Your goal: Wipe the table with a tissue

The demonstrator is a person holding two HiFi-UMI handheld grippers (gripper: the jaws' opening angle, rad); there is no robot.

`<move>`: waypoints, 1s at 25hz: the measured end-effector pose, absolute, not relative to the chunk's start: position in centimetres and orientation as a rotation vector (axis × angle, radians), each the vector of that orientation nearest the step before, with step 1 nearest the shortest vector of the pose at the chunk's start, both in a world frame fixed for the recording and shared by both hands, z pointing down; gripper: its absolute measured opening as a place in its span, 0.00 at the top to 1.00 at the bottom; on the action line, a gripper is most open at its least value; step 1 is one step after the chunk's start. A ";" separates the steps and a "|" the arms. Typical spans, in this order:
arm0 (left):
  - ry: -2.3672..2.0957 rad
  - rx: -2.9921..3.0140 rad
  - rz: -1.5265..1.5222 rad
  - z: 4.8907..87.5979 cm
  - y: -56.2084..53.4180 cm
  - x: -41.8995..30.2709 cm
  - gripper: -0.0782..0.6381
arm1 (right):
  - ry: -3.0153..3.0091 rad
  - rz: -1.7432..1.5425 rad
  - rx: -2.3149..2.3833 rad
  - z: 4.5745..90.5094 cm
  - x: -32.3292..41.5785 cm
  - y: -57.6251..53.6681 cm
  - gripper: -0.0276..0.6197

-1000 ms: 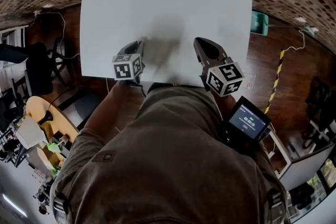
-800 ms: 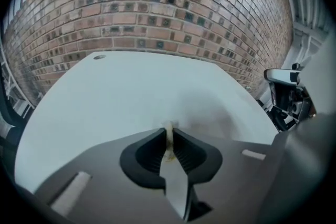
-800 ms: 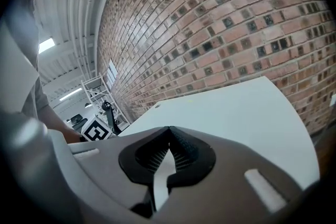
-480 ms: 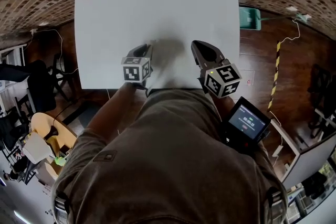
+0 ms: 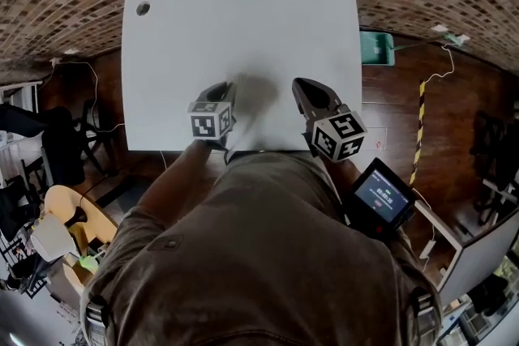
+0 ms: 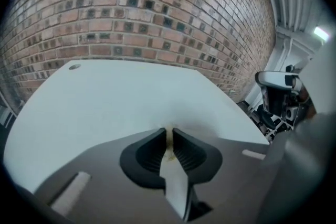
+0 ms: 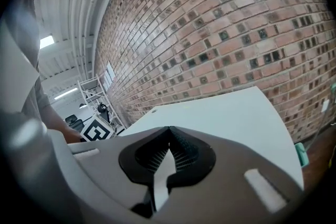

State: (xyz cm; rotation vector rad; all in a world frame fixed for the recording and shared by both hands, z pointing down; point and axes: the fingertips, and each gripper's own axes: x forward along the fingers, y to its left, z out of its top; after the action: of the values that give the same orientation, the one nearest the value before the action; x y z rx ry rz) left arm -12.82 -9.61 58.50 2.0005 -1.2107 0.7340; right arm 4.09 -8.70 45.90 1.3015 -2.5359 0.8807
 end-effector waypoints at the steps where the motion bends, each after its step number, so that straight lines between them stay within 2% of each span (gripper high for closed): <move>1: -1.227 2.019 0.711 57.5 -9.8 -12.9 0.83 | -2.540 0.872 1.300 45.7 3.9 -8.6 0.94; 12: -1.388 2.129 0.363 48.1 -9.2 -15.7 0.83 | -2.600 0.748 1.309 42.4 1.2 -6.7 0.94; 25: -1.418 2.397 0.233 42.9 -1.7 -15.5 0.83 | -2.555 0.699 1.428 41.3 0.9 1.7 0.94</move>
State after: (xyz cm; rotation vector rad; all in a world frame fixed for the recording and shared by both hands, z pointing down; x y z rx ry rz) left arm -15.51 -1.74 42.86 2.3975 -1.4178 0.2328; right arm 0.86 1.66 41.25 1.4284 -2.5550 0.6991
